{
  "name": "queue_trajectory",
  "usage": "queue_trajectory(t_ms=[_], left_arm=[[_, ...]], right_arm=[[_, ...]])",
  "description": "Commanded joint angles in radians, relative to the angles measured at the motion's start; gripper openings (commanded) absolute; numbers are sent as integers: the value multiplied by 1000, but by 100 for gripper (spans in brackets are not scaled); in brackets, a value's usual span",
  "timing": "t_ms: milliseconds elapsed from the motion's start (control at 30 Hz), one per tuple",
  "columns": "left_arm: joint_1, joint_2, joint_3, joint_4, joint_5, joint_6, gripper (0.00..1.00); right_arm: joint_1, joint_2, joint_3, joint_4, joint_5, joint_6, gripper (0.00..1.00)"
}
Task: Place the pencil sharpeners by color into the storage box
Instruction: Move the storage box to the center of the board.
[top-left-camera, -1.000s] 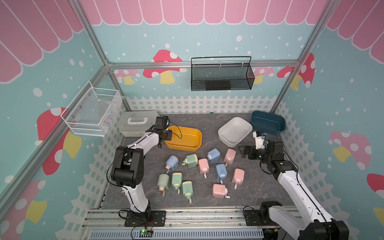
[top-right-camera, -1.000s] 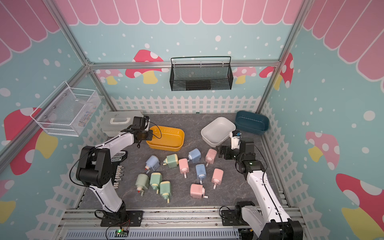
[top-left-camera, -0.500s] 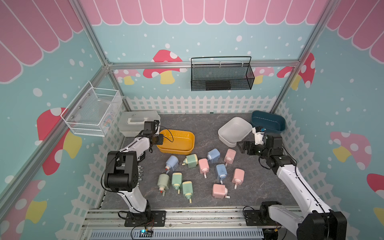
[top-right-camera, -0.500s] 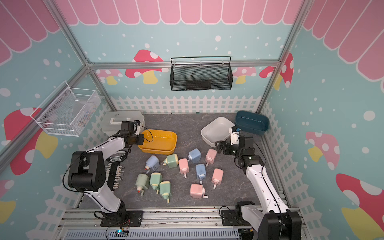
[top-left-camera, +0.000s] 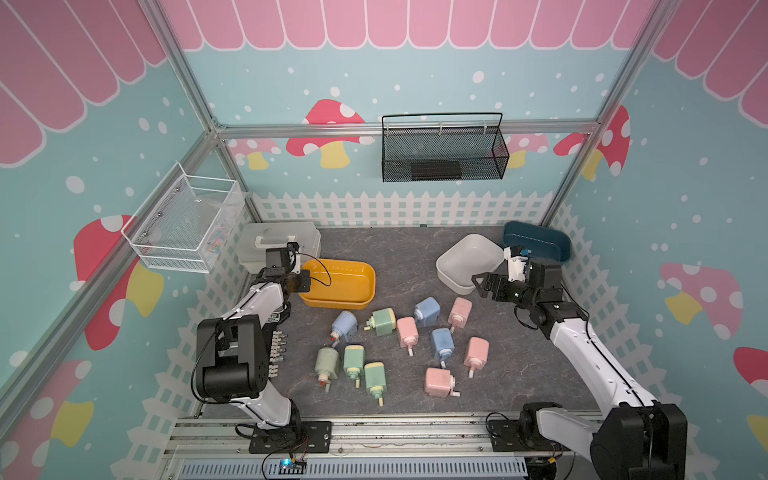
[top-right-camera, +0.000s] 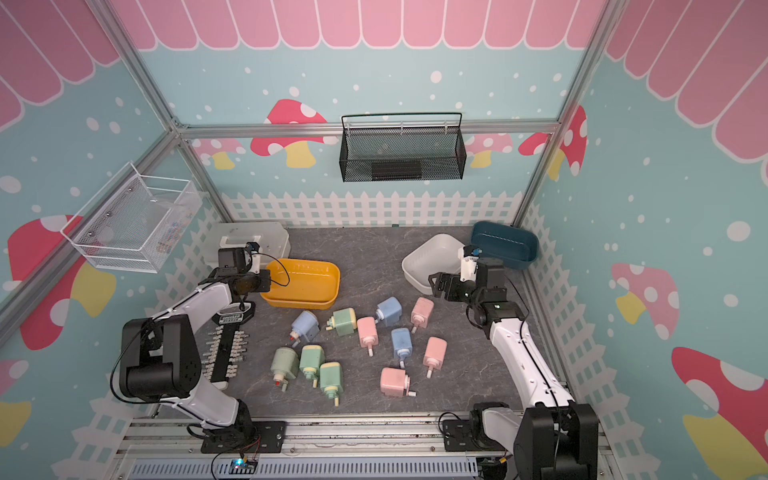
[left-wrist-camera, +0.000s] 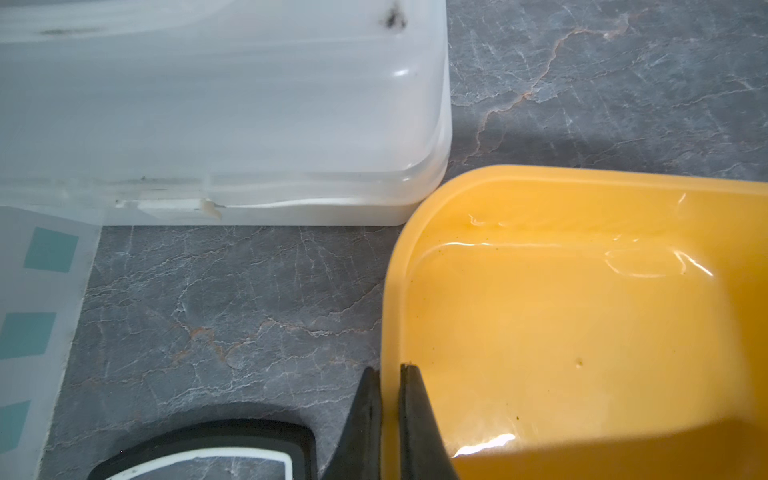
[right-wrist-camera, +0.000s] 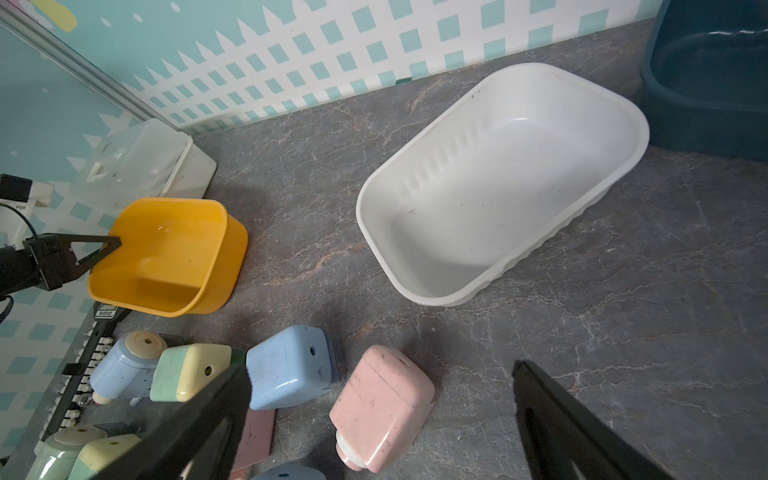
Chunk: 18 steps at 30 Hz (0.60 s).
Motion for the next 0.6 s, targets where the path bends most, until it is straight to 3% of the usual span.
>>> queue_trajectory(t_ms=[0,167,567], left_arm=[[16,-30,-23,17,1,34,0],[25,-37,-30,4,26,54,0],[25,-23,-16,-13,-2,41,20]], right_arm=[[7,13,40,21,-1,16,99],[6,14,64,15,0,17,99],[7,7,49,9,10,31,99]])
